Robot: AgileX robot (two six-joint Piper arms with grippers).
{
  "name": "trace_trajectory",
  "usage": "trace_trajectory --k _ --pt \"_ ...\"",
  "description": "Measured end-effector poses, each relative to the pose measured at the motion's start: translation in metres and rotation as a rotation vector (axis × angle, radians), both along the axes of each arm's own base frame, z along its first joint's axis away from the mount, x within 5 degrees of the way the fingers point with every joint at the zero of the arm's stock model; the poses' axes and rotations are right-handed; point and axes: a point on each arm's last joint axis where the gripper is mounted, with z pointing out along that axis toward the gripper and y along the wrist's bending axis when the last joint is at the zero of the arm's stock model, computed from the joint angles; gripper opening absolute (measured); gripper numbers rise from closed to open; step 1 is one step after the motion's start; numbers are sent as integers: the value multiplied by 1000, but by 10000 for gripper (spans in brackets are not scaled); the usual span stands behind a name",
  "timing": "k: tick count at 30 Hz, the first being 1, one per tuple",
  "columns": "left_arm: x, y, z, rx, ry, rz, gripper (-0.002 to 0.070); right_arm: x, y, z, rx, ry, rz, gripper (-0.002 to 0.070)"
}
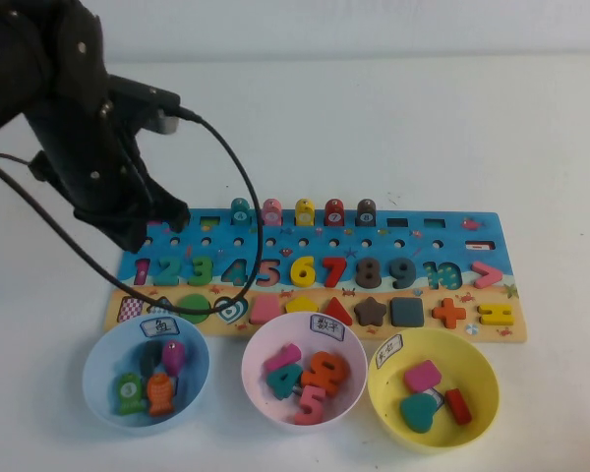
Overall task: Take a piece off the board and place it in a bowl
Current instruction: Pick up the "number 2"
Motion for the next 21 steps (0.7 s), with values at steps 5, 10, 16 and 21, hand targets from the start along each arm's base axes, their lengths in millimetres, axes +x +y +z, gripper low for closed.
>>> trace_trajectory --k 5,10,16,21 --pt "17 -8 -36 -7 71 34 -3 0 0 0 0 0 0 -18" --pt "26 -13 -46 -36 33 40 -3 0 0 0 0 0 0 -18" --pt "36 -3 -55 -55 25 89 44 0 0 0 0 0 0 -18" --pt "44 4 -68 -56 26 143 221 0 0 0 0 0 0 -18"
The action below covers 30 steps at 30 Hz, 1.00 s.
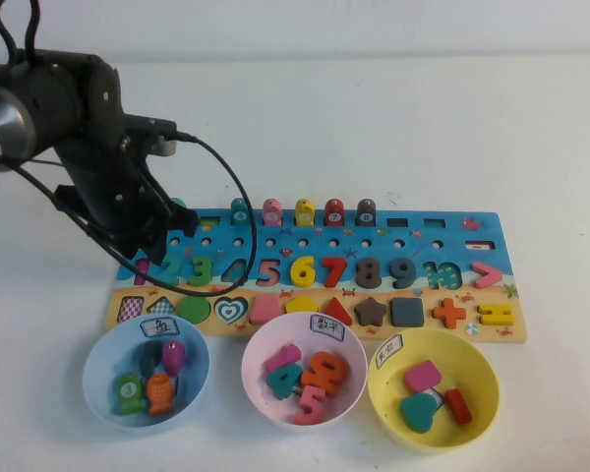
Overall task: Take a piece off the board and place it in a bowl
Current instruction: Pick up the "number 2"
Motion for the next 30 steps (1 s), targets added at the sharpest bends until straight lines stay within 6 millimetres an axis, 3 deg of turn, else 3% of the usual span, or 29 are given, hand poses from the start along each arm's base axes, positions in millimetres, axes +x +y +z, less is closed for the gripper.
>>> trace_trajectory --k 3,12,30 --pt "4 -2 -9 -16 1 17 286 0 0 0 0 0 0 -18" --pt "8 -13 -27 -106 44 25 357 0 0 0 0 0 0 -18" --pt "13 -8 -41 -44 49 57 367 0 0 0 0 0 0 -18"
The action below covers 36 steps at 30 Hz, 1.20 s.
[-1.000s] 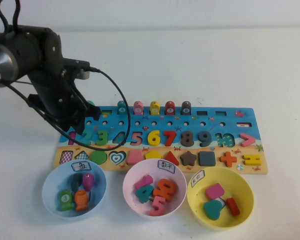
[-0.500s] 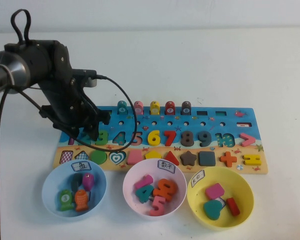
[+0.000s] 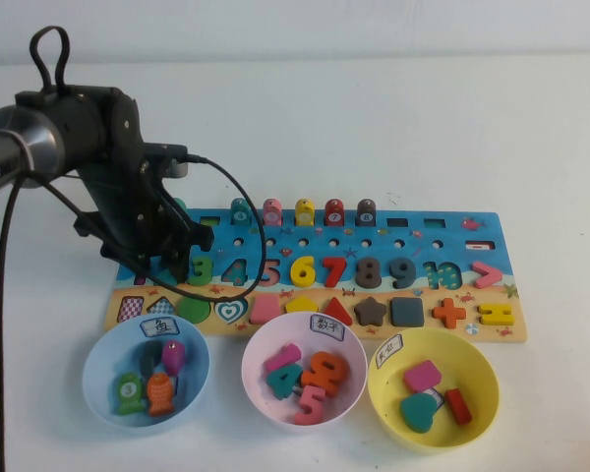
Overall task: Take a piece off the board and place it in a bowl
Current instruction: Pick up the "number 2"
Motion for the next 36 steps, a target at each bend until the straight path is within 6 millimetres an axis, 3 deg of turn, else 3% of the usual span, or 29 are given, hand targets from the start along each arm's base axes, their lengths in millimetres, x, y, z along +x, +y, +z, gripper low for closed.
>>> trace_trajectory --k 8,15,36 --pt "0 0 0 3 -2 -1 342 0 0 0 0 0 0 -18" --pt "0 0 1 -6 6 9 200 0 0 0 0 0 0 -18" --pt "-1 0 2 -3 23 10 199 0 0 0 0 0 0 -18"
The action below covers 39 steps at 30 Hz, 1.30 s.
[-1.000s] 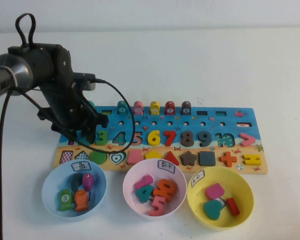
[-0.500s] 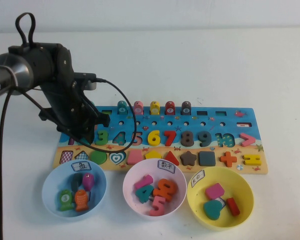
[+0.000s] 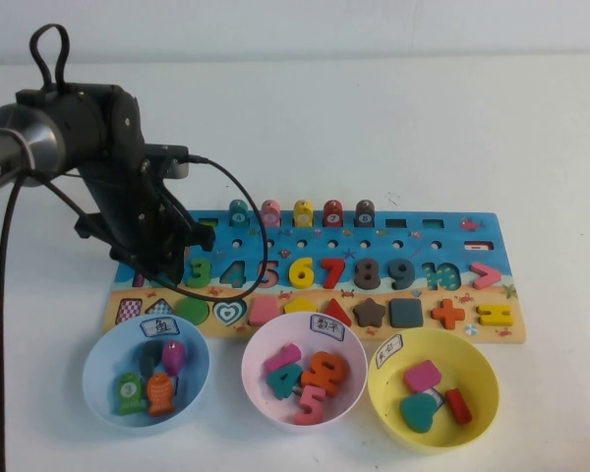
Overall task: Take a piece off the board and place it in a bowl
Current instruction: Pick up the "number 2"
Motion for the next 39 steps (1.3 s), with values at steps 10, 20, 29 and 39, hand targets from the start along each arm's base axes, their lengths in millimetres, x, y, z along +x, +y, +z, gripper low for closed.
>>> trace_trajectory --k 10,20,29,39 --pt "-2 1 4 5 2 -2 199 0 0 0 0 0 0 -18" --pt "-2 1 6 8 1 -4 199 0 0 0 0 0 0 -18" --pt "-8 7 32 42 -54 -22 199 0 0 0 0 0 0 -18" --pt "-58 -38 86 108 -74 -312 198 0 0 0 0 2 0 -18"
